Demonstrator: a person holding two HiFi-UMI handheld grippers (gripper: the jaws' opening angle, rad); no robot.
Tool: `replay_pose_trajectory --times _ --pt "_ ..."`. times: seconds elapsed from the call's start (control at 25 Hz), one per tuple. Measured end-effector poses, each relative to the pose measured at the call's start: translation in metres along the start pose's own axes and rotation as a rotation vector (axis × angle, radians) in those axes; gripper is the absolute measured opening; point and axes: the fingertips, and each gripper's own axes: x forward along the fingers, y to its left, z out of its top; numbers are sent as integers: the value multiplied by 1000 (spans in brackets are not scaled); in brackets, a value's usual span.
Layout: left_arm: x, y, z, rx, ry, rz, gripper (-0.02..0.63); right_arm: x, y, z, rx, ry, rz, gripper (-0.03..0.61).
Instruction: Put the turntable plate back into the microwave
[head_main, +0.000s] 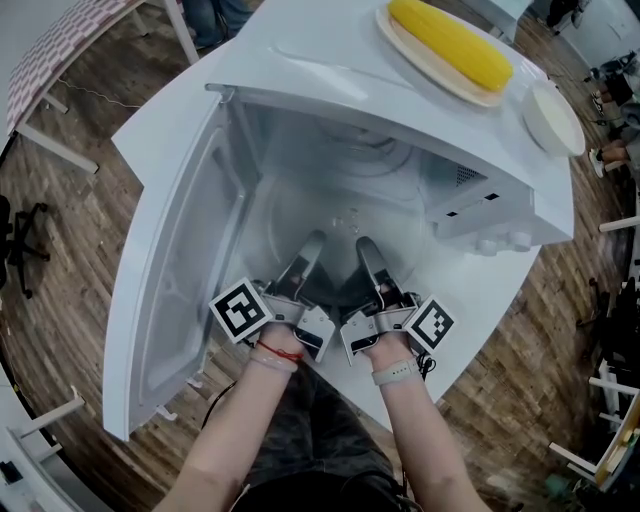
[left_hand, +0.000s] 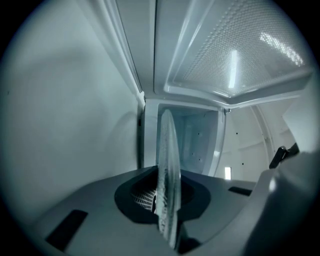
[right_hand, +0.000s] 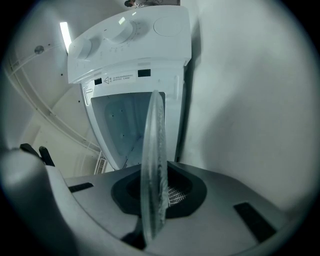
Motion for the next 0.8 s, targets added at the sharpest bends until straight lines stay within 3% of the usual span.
replay_pose_trajectory --times 0.8 --pt "12 3 7 -15 -3 31 31 12 -3 7 23 4 -34 41"
